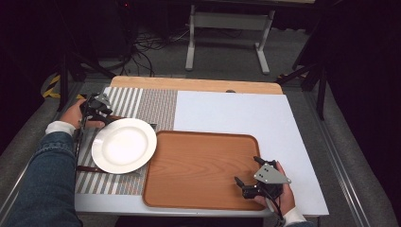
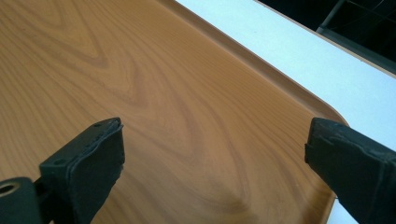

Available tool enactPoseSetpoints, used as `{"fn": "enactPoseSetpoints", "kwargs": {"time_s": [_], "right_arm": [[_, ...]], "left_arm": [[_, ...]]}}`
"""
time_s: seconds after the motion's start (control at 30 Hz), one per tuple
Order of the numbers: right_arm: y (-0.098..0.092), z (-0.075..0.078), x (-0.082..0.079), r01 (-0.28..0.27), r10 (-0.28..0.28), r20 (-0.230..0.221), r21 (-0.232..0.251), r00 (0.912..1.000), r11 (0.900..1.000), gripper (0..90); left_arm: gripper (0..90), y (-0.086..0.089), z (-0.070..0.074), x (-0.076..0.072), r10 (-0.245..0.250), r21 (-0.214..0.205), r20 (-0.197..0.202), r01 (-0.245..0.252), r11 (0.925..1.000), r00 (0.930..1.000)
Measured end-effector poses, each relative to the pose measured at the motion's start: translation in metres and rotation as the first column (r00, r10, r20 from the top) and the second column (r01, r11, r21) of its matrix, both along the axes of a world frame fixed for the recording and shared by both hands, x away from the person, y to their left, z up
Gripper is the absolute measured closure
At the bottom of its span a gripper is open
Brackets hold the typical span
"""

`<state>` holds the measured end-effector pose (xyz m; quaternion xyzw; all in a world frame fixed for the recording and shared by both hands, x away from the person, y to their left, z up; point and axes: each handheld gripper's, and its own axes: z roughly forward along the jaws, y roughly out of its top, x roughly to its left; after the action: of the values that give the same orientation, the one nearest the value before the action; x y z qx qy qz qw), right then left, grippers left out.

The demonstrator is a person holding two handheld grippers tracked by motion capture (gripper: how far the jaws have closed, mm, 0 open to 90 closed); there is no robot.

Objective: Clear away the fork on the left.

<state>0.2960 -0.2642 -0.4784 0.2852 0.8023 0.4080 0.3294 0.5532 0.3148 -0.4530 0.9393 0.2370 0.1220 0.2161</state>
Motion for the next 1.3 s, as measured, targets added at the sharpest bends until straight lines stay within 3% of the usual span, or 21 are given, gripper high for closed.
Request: {"fn": "enactPoseSetpoints", "kwargs": {"time_s": [0.13, 0.2, 0.27, 0.4, 0.5, 0.63, 0.7, 0.73, 0.8, 0.83, 0.87, 0.97, 1.03, 1.17, 1.23, 1.3], "right_arm": [[0.0, 0.0, 0.0, -0.006, 0.006, 0.001, -0.001, 1.0, 1.0, 5.7], [-0.001, 0.0, -0.001, -0.009, 0.009, 0.002, 0.002, 1.0, 1.0, 5.7], [-0.001, 0.0, -0.001, -0.01, 0.01, 0.003, 0.003, 0.9999, 0.9999, 5.7], [-0.001, 0.0, -0.001, -0.012, 0.012, 0.006, 0.007, 0.9999, 0.9999, 5.7], [-0.002, 0.0, -0.001, -0.012, 0.012, 0.005, 0.01, 0.9999, 0.9999, 5.7], [-0.001, 0.0, -0.001, -0.013, 0.013, 0.006, 0.006, 0.9999, 0.9999, 5.7], [-0.001, 0.0, -0.001, -0.012, 0.012, 0.005, 0.003, 0.9999, 0.9999, 5.7], [0.0, 0.0, -0.001, -0.007, 0.007, 0.004, -0.003, 1.0, 1.0, 5.7], [0.0, -0.001, -0.001, -0.005, 0.005, 0.002, -0.006, 1.0, 1.0, 5.7], [0.0, -0.001, -0.001, -0.005, 0.005, 0.002, -0.006, 1.0, 1.0, 5.7], [0.0, -0.001, -0.001, -0.004, 0.004, 0.003, -0.007, 1.0, 1.0, 5.8], [0.0, -0.001, -0.001, -0.004, 0.004, 0.005, -0.008, 1.0, 1.0, 5.8], [0.0, -0.001, -0.001, -0.006, 0.006, 0.005, -0.007, 1.0, 1.0, 5.8], [0.001, -0.001, -0.001, -0.013, 0.013, 0.004, -0.013, 0.9999, 0.9998, 5.9], [0.001, -0.001, -0.001, -0.014, 0.014, 0.004, -0.015, 0.9999, 0.9998, 5.9], [0.001, -0.001, -0.002, -0.013, 0.013, 0.004, -0.012, 0.9999, 0.9998, 5.9]], "left_arm": [[56.6, -0.003, 0.002, -0.001, -0.017, 0.015, -0.024, 0.018, 0.9997, 0.9996], [71.4, -0.004, 0.002, -0.002, -0.027, 0.008, -0.045, 0.028, 0.9996, 0.9986], [74.7, -0.005, 0.003, -0.003, -0.022, 0.015, -0.051, 0.023, 0.9996, 0.9984], [74.9, 0.005, 0.003, -0.007, 0.011, 0.003, -0.076, -0.011, 0.9999, 0.997], [74.8, 0.017, 0.004, -0.012, 0.047, 0.022, -0.085, -0.046, 0.9987, 0.9953], [73.2, 0.02, 0.003, -0.012, 0.057, 0.012, -0.092, -0.056, 0.9983, 0.9941], [70.5, 0.019, 0.003, -0.011, 0.073, 0.012, -0.066, -0.072, 0.9973, 0.9951], [63.5, 0.016, 0.002, -0.009, 0.09, -0.011, -0.054, -0.091, 0.9958, 0.9945], [63.5, 0.011, -0.002, -0.006, 0.089, -0.063, -0.054, -0.093, 0.9937, 0.9945], [62.7, 0.011, -0.002, -0.006, 0.089, -0.063, -0.054, -0.093, 0.9937, 0.9945], [59.4, 0.006, -0.004, -0.003, 0.121, -0.089, -0.022, -0.122, 0.9885, 0.9925], [62.7, 0.002, -0.005, -0.001, 0.122, -0.103, 0.008, -0.121, 0.9873, 0.9924], [70.1, 0.001, -0.006, -0.001, 0.108, -0.116, -0.002, -0.108, 0.9873, 0.9941], [75.8, 0.001, -0.006, -0.002, 0.109, -0.127, -0.008, -0.11, 0.9859, 0.994], [76.0, 0.0, -0.007, -0.003, 0.117, -0.126, 0.008, -0.115, 0.9854, 0.9931], [76.1, -0.001, -0.005, -0.006, 0.147, -0.134, 0.056, -0.138, 0.9813, 0.9876]]}}
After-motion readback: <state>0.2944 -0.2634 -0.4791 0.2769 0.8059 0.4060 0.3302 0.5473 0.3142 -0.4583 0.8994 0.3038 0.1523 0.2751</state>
